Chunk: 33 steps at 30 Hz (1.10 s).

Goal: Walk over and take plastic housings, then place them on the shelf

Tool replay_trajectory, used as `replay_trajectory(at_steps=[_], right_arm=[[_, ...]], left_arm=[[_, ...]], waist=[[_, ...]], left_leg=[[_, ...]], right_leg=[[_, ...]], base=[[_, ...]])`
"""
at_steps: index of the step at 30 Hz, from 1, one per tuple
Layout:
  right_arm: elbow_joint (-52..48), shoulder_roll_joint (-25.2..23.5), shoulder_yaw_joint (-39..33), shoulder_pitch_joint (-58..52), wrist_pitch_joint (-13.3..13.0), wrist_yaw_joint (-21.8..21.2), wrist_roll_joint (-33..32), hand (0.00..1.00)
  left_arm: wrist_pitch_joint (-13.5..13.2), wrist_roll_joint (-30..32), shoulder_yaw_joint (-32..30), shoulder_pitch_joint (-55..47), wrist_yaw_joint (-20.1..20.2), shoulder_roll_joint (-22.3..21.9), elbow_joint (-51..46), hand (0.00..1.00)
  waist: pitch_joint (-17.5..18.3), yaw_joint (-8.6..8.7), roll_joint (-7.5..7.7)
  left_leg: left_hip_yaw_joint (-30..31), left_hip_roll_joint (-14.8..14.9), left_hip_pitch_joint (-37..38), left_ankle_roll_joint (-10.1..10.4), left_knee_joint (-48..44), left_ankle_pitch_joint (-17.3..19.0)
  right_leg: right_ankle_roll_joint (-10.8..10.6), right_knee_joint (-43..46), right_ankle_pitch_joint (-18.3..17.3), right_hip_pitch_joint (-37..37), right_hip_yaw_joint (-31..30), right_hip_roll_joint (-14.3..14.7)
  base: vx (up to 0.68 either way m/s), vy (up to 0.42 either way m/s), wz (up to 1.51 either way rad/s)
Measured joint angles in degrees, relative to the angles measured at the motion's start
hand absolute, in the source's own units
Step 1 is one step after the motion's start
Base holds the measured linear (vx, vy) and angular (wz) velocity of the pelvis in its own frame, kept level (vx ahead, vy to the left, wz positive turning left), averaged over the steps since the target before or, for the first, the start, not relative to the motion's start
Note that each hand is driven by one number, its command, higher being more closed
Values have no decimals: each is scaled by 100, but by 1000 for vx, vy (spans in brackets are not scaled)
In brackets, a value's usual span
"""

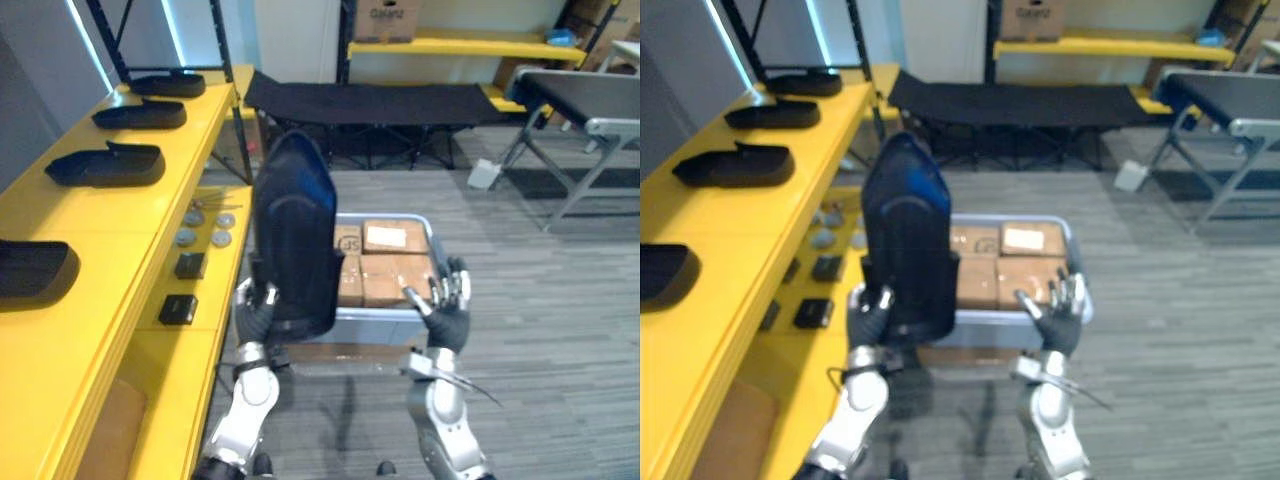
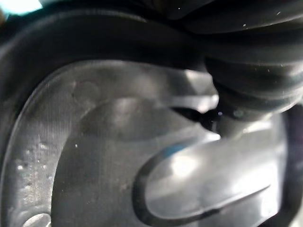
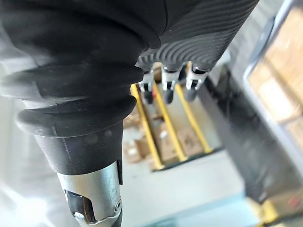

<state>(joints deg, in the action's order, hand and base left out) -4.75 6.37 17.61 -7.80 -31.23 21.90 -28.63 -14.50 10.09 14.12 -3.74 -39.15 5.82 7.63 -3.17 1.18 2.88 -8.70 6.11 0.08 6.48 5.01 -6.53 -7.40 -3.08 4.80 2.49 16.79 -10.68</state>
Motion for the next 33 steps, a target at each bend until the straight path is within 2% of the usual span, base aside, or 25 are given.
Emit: replay_trajectory(at_steps=[3, 6, 9, 11, 14, 17, 20, 21, 22, 26, 28, 31, 33], right_arm=[[-286, -12, -68, -156, 85, -557, -546, 0], [-346, -5, -369, -431, 484, -731, -552, 0], [-227, -4, -915, -1028, 1052, -727, -553, 0], [-11, -4, -1112, -1217, 1205, -805, -554, 0], [90, -7, -1235, -1379, 1261, -1082, -554, 0], [117, -10, -1168, -1245, 1249, -1394, -550, 0], [324, -7, -902, -880, 1231, -1516, -527, 0], [420, -6, -723, -678, 1227, -1556, -421, 0], [519, -3, -448, -423, 1222, -1567, -194, 0], [641, -2, 43, 112, 1209, -1551, 352, 0], [924, -5, 227, 571, 1195, -1375, 756, 0], [1043, -13, 320, 905, 1188, -1143, 874, 0], [1047, -12, 336, 1009, 1188, -1075, 866, 0]], left_arm=[[-8, -3, -136, -141, -139, 26, -87, 100], [-40, -19, -424, -297, -202, 26, -206, 100], [-187, -231, -704, -556, -206, 28, -631, 100], [-234, -395, -865, -631, -206, 24, -876, 100], [-296, -773, -931, -702, -197, -5, -1202, 100], [-319, -798, -1077, -765, -204, -104, -1584, 100], [-319, -795, -1437, -848, -226, -225, -1977, 100], [-319, -790, -1627, -910, -235, -231, -2152, 100], [-319, -793, -1866, -1024, -240, -245, -2390, 100], [-321, -799, -2268, -1227, -169, -311, -2846, 100], [-323, -803, -2523, -1410, 86, -442, -2994, 100], [-328, -927, -2801, -1699, 453, -472, -3109, 100], [-386, -1027, -3013, -1828, 621, -548, -3198, 100]], waist=[[20, 1, 19], [91, 6, 34], [146, 48, 14], [157, 105, -11], [191, 146, -79], [194, 130, -100], [190, 75, -105], [188, 1, -110], [189, -155, -110], [196, -383, -100], [170, -611, -94], [168, -811, -91], [161, -872, -87]], left_leg=[[-21, 0, 0, 2, -1, 2], [-84, 8, 1, 21, -1, 30], [-115, 1, 18, 26, -1, 67], [-116, 0, 18, 25, -1, 70], [-113, -1, 17, 23, -1, 72], [20, -15, -6, 25, -2, 70], [250, -62, -19, 37, -1, 64], [353, -82, -26, 42, -1, 61], [460, -98, -38, 44, -1, 59], [871, -169, -221, 11, -4, -27], [1077, -229, -229, -3, -9, -48], [1234, -293, -223, -5, -29, -48], [1235, -295, -217, -9, -30, -44]], right_leg=[[0, 2, 1, -18, -24, -1], [1, 1, 1, -58, -94, 5], [1, -12, 0, -55, -116, -3], [0, -25, 0, -52, -116, -3], [0, -44, 0, -40, -109, -1], [-5, -63, -3, 37, 12, -6], [-32, -66, -57, 178, 262, -37], [-39, -66, -78, 247, 367, -47], [-51, -68, -110, 306, 486, -55], [-62, -44, -186, 411, 941, -76], [-91, -49, -199, 555, 1159, -98], [-132, -25, -239, 664, 1314, -131], [-135, 10, -273, 660, 1313, -140]], base=[[-7, 0, -3], [0, 1, -10], [14, 0, -5], [0, 0, 0], [0, 0, 0], [-2, -3, 16], [-14, 0, 44], [3, 0, 48], [2, 0, 42], [18, -17, 61], [40, -12, 50], [45, -4, 32], [17, 3, 3]])
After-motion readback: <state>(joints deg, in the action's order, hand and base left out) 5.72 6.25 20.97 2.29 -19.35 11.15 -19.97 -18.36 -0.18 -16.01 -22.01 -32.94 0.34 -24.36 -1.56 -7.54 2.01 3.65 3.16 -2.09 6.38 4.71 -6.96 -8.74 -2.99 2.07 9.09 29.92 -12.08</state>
